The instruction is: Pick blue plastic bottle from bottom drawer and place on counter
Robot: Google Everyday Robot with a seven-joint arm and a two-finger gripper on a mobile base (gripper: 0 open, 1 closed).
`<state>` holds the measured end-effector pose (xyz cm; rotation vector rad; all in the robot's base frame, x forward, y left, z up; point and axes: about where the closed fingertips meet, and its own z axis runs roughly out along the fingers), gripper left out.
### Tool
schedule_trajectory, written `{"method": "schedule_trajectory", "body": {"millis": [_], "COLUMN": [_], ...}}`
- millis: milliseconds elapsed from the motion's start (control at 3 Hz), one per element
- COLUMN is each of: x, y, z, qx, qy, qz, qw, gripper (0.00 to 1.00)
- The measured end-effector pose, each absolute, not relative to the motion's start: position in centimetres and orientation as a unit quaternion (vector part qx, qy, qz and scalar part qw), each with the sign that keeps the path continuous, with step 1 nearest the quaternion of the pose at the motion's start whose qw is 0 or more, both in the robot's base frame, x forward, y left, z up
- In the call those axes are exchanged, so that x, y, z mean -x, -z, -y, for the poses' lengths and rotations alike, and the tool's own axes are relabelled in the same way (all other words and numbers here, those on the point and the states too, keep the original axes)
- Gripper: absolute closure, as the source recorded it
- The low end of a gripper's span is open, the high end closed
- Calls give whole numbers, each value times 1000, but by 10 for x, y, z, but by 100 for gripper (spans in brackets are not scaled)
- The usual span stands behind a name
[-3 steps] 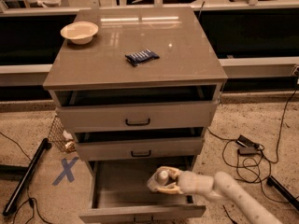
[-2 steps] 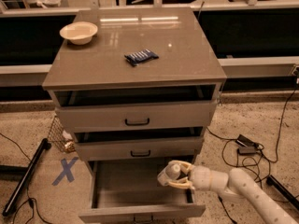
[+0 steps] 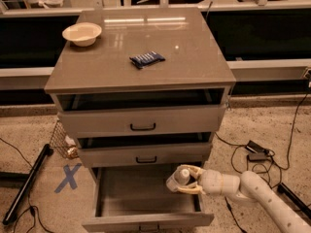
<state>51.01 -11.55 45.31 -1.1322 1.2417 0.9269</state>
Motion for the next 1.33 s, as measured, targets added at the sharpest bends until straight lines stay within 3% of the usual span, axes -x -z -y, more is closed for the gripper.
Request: {"method": "schedule_trajectory", "body": {"millis": [1000,1333], "x": [-468,-477], "y": [-657,-705], "z": [194,212], "qx": [556,580], "qy": [-349,-312], "qz": [-480,-540], "qw": [582,524], "gripper": [100,100]}}
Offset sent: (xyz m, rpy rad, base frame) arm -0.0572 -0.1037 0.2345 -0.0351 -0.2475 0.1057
